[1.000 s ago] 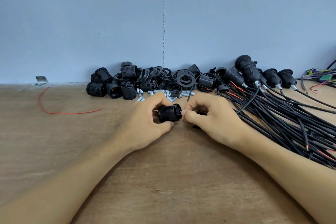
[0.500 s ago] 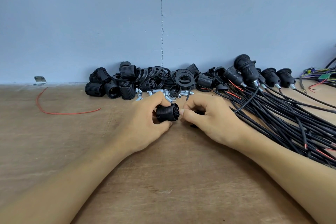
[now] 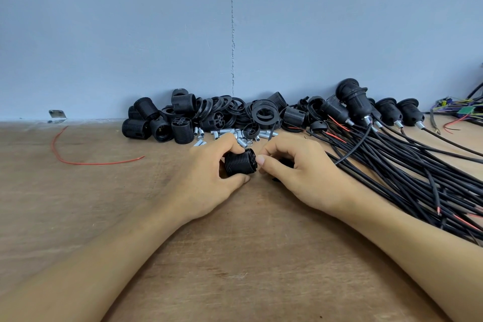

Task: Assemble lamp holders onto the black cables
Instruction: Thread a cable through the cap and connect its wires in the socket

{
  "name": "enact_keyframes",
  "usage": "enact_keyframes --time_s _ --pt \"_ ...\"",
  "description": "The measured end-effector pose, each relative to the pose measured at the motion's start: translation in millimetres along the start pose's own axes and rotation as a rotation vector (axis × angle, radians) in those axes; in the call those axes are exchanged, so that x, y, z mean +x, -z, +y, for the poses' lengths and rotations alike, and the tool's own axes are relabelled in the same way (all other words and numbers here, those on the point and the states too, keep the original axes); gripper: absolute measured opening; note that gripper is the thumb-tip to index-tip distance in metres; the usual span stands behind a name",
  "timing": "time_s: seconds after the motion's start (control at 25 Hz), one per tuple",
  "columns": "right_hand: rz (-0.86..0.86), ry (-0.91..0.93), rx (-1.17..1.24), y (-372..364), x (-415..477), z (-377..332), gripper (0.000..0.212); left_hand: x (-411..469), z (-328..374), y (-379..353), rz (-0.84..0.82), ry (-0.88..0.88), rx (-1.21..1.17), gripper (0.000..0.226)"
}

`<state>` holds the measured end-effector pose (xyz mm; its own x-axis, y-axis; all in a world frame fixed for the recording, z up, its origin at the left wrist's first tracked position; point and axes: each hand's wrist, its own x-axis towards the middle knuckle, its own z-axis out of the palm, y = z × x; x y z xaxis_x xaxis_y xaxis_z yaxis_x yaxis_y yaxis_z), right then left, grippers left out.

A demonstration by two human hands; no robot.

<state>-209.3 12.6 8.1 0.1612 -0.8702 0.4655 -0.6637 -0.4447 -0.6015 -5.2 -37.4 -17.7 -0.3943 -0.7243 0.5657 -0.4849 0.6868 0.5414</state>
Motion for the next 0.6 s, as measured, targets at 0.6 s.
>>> enact_keyframes --time_s 0.6 --pt "0.004 0.06 -0.028 0.5 -0.5 -2.0 0.006 1.2 0.0 -1.4 -0.031 0.043 -0.059 0.035"
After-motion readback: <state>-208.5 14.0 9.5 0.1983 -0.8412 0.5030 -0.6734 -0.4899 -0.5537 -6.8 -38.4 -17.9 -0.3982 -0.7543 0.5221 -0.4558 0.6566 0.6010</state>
